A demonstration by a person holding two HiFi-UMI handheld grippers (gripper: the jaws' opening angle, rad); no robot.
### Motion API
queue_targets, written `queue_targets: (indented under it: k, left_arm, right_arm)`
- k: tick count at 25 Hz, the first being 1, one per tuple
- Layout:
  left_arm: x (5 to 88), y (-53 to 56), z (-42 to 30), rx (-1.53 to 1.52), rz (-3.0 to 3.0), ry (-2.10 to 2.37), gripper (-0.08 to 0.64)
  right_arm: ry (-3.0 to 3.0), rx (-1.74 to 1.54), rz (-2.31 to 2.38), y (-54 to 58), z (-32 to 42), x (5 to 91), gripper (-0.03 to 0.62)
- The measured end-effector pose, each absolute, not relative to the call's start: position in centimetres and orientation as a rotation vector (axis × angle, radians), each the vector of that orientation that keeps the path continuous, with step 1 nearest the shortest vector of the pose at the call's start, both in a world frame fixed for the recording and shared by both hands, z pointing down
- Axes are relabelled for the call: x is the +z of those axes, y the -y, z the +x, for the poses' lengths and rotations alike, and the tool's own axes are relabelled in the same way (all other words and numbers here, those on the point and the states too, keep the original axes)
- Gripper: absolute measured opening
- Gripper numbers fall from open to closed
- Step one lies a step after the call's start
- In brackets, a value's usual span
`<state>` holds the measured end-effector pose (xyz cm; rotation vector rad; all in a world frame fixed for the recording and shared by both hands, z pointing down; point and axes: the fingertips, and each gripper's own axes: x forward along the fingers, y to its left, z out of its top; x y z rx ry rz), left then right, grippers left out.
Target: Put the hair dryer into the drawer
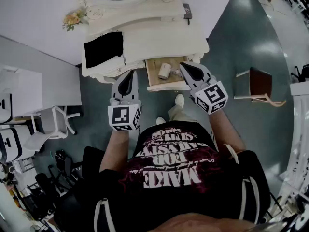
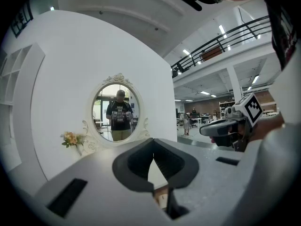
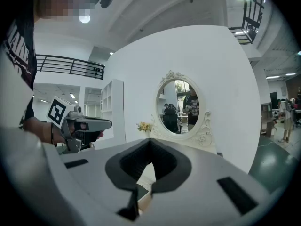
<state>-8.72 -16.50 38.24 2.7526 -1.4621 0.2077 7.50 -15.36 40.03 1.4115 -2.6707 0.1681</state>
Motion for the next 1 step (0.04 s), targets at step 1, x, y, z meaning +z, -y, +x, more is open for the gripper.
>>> queue_targets:
  k: [1]
  left_arm:
    - [38.2, 16.4, -8.74, 0.208, 2.753, 1.462, 0.005]
  right_arm:
    - [2.671, 0.167, 1.411, 15.3, 7.43, 39.97, 0.005]
